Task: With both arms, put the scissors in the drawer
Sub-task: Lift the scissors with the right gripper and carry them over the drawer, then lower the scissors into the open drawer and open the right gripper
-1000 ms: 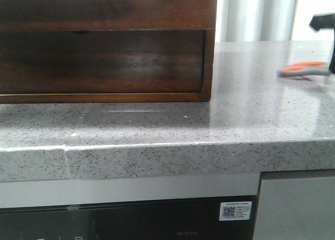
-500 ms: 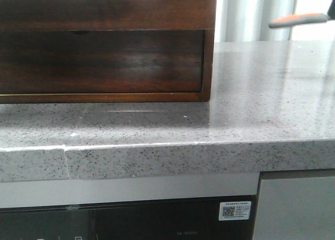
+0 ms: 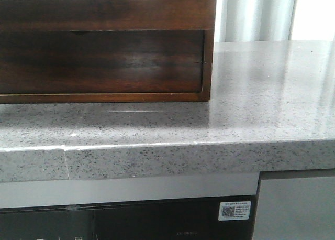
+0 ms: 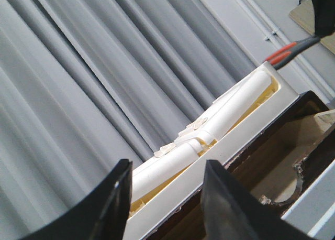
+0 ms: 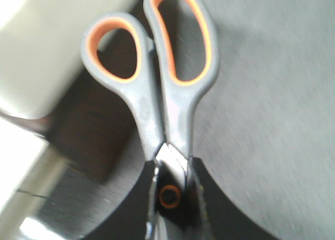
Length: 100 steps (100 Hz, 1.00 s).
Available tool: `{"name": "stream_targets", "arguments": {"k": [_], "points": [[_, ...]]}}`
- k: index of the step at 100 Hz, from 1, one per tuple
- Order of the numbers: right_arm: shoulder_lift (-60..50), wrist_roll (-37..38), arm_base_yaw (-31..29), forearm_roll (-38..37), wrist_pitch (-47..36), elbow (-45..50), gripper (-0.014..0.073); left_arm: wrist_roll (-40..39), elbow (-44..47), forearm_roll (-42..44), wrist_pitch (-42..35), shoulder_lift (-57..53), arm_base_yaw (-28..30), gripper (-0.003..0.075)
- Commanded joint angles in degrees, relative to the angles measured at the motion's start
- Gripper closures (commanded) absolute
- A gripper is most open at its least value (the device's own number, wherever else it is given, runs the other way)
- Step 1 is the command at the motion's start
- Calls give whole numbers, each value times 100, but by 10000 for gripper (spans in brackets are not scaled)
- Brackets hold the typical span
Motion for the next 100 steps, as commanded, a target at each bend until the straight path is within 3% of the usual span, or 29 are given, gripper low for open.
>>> {"name": "stream_targets", "arguments": {"k": [1, 30, 64, 100], "points": [[-229, -73, 236, 171, -203, -472, 649, -60, -197, -167, -174, 62, 19, 426], [-229, -251, 1341, 194, -189, -863, 649, -60, -197, -167, -174, 62, 19, 426], [291, -1052, 2596, 223, -660, -863, 649, -60, -197, -167, -174, 62, 19, 426], [1123, -1740, 3094, 223, -965, -863, 649, -60, -197, -167, -174, 62, 19, 426]]}}
